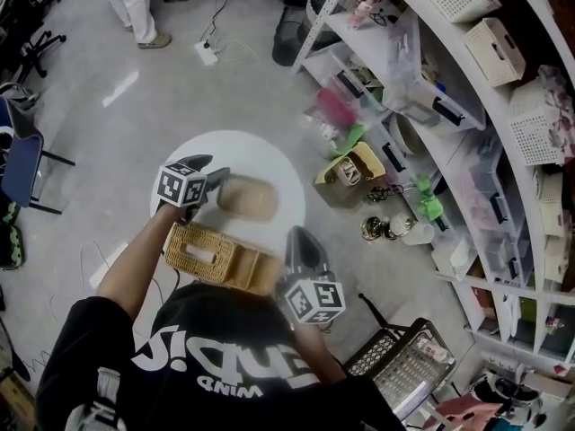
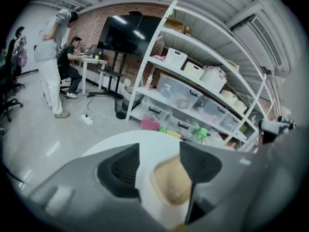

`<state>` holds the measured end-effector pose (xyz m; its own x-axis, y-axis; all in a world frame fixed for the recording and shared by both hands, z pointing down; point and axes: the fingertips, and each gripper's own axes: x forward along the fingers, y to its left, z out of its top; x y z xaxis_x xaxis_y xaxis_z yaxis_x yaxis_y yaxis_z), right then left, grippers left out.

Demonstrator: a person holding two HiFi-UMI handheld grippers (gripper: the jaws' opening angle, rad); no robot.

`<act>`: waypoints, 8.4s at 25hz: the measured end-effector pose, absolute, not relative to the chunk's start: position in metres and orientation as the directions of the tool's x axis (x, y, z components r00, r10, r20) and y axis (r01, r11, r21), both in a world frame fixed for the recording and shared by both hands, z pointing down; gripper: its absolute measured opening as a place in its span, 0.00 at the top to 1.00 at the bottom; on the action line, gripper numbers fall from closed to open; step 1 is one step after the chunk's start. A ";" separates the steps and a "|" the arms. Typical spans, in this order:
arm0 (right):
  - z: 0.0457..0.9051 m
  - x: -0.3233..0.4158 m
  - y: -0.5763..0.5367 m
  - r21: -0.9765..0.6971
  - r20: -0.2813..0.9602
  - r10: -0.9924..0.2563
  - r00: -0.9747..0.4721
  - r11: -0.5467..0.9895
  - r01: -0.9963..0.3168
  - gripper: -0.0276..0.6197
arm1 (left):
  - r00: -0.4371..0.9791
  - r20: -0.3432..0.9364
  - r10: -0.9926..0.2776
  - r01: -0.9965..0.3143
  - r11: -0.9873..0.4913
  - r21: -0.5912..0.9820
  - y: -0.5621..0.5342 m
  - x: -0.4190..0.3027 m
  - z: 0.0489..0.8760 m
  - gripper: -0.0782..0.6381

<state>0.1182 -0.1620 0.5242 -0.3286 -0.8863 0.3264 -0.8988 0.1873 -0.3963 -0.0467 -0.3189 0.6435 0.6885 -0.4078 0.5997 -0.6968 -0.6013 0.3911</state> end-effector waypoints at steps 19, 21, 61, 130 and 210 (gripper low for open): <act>0.564 0.122 -0.186 -0.418 0.420 -0.853 -0.309 0.121 -0.900 0.96 | 0.734 0.637 -0.235 -0.641 -0.550 0.536 -0.329 -0.029 0.723 0.51; 0.566 0.122 -0.189 -0.418 0.423 -0.852 -0.307 0.117 -0.901 0.96 | 0.747 0.628 -0.220 -0.629 -0.541 0.558 -0.329 -0.028 0.728 0.51; 0.571 0.124 -0.190 -0.419 0.444 -0.842 -0.307 0.108 -0.902 0.96 | 0.740 0.636 -0.221 -0.619 -0.594 0.514 -0.322 -0.018 0.728 0.66; 0.478 0.114 -0.087 -0.378 0.222 -0.852 -0.474 0.374 -0.847 0.96 | 0.508 0.184 -0.842 -0.861 -0.487 0.146 -0.159 -0.079 0.403 0.83; 0.463 0.075 0.108 -0.298 0.167 -0.901 -0.402 0.342 -0.891 0.96 | 0.433 0.125 -0.893 -0.899 -0.416 0.140 0.088 -0.140 0.426 0.83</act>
<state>0.0753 0.1084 0.4626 -0.4016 -0.9005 0.1667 -0.8910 0.3422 -0.2983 -0.1398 0.0880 0.4257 0.4327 -0.8928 0.1250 -0.8986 -0.4160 0.1398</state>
